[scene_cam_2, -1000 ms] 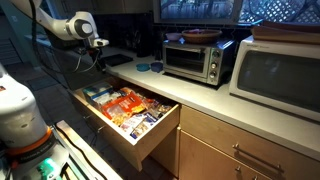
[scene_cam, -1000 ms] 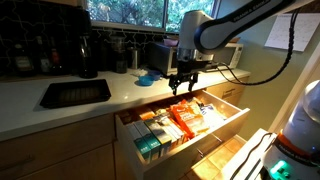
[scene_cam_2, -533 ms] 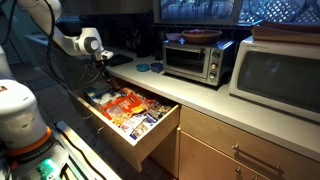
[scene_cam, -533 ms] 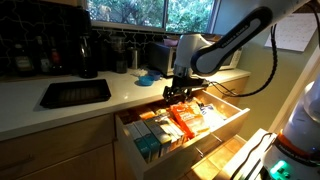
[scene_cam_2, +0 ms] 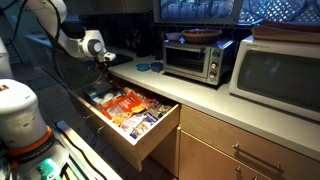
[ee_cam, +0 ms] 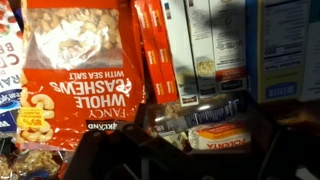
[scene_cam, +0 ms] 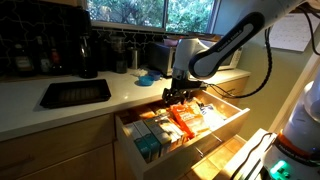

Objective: Move a white box from the drawer to the countertop

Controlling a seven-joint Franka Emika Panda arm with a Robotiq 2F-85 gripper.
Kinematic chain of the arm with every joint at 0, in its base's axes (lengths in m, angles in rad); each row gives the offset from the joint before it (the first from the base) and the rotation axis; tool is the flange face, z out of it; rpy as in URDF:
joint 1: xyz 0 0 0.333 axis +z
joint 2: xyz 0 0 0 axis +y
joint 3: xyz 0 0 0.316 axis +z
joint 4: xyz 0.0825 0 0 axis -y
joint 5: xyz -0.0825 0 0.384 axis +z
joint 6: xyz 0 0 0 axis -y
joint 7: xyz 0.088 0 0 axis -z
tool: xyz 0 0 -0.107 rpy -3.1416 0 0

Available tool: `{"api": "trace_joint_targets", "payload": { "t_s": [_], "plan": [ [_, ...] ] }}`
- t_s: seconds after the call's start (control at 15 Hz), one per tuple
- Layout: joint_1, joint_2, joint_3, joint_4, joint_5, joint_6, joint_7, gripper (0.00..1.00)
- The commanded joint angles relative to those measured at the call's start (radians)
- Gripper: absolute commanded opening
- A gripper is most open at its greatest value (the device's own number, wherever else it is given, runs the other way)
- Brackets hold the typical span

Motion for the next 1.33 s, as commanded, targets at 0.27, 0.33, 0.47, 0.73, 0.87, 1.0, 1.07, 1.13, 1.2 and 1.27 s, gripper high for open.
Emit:
{"api": "trace_joint_targets", "payload": {
  "t_s": [0.27,0.33,0.47,0.73,0.87,1.0,1.07,1.13,1.2,1.27],
  "plan": [
    [0.069,0.203,-0.085,0.153,-0.038,0.019,-0.058,1.00],
    [0.075,0.223,-0.092,0.161,-0.031,0.033,-0.076,1.00],
    [0.086,0.258,-0.106,0.176,-0.020,0.063,-0.116,1.00],
    [0.117,0.306,-0.158,0.177,-0.028,0.156,-0.124,0.81],
    [0.134,0.322,-0.186,0.171,-0.026,0.193,-0.122,0.73],
    [0.154,0.338,-0.215,0.172,-0.027,0.205,-0.113,0.63],
    [0.165,0.345,-0.228,0.174,-0.031,0.207,-0.109,0.64],
    [0.171,0.352,-0.237,0.175,-0.029,0.210,-0.109,0.57],
    [0.182,0.357,-0.248,0.177,-0.033,0.209,-0.105,0.60],
    [0.187,0.363,-0.252,0.179,-0.028,0.210,-0.109,0.61]
  ]
}}
